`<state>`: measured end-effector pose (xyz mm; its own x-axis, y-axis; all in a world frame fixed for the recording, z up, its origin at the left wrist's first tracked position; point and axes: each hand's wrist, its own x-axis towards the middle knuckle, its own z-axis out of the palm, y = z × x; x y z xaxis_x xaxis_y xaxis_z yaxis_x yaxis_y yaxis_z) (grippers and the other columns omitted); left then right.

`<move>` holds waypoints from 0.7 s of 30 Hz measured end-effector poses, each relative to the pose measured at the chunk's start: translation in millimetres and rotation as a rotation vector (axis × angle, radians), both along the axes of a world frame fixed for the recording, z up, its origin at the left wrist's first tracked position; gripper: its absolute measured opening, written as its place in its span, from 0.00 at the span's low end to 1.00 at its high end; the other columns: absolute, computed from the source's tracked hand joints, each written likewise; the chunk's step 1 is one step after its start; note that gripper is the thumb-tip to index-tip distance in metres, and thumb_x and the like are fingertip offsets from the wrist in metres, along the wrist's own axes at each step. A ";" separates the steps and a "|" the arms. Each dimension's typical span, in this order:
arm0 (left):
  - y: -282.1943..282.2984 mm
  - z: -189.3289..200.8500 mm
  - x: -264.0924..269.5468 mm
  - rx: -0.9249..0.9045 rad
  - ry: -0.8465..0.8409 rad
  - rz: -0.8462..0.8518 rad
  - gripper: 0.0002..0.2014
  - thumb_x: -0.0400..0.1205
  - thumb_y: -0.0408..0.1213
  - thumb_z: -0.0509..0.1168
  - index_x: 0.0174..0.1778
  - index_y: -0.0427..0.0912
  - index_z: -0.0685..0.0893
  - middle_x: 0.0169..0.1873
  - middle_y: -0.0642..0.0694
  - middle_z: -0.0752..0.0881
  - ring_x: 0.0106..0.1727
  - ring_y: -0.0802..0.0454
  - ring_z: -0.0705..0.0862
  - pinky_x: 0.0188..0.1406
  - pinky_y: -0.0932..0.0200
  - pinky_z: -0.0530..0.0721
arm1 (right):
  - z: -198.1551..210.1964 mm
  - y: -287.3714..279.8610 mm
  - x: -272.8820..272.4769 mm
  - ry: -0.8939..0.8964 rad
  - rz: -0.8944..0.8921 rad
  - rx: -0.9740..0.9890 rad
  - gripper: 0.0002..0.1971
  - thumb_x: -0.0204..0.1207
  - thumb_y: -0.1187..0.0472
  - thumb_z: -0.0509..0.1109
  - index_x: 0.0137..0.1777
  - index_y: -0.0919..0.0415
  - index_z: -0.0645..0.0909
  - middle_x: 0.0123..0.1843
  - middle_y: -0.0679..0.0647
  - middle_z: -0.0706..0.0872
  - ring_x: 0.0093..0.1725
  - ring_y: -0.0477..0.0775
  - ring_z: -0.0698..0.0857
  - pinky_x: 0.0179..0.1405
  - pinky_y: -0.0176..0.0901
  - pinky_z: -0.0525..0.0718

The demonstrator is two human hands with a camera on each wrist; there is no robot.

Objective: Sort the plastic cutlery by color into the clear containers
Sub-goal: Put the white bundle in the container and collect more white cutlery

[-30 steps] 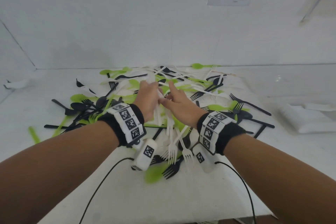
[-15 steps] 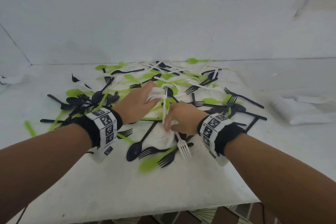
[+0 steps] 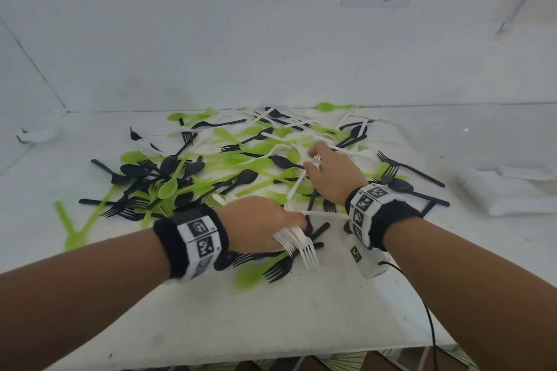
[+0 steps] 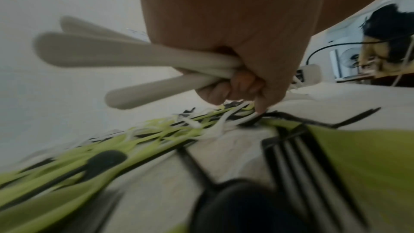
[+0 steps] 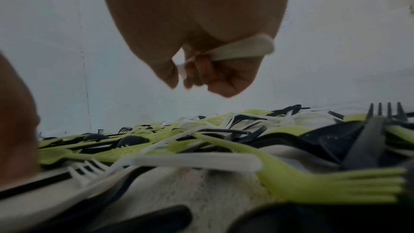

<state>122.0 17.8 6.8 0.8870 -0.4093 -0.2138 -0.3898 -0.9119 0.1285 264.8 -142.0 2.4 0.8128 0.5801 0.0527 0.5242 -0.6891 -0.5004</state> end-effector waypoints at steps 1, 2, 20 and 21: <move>-8.4 -3.4 0.9 0.015 0.016 -0.044 0.17 0.85 0.45 0.60 0.70 0.57 0.75 0.42 0.45 0.85 0.44 0.41 0.85 0.43 0.48 0.84 | -3.1 -0.8 0.7 0.037 0.027 -0.080 0.15 0.87 0.54 0.60 0.71 0.53 0.74 0.48 0.54 0.86 0.47 0.59 0.85 0.47 0.49 0.83; -15.5 -6.0 1.8 0.030 0.024 -0.078 0.15 0.85 0.45 0.59 0.68 0.56 0.75 0.42 0.45 0.85 0.44 0.40 0.85 0.41 0.47 0.85 | -6.4 -1.7 1.1 0.064 0.078 -0.161 0.19 0.86 0.56 0.61 0.76 0.51 0.74 0.54 0.57 0.88 0.52 0.59 0.86 0.50 0.46 0.82; 16.9 16.4 15.9 -0.599 -0.262 0.182 0.12 0.77 0.44 0.68 0.54 0.44 0.83 0.50 0.52 0.78 0.49 0.56 0.78 0.49 0.61 0.76 | 0.9 14.7 20.3 -0.058 -0.054 0.059 0.13 0.89 0.45 0.57 0.57 0.54 0.73 0.41 0.54 0.87 0.42 0.61 0.85 0.43 0.54 0.83; 23.9 17.5 18.0 -0.619 -0.273 0.239 0.10 0.78 0.44 0.69 0.53 0.46 0.82 0.48 0.53 0.79 0.47 0.57 0.79 0.48 0.61 0.77 | 3.0 14.3 20.0 -0.050 -0.076 0.073 0.16 0.88 0.41 0.58 0.53 0.54 0.73 0.39 0.51 0.86 0.40 0.57 0.84 0.40 0.51 0.81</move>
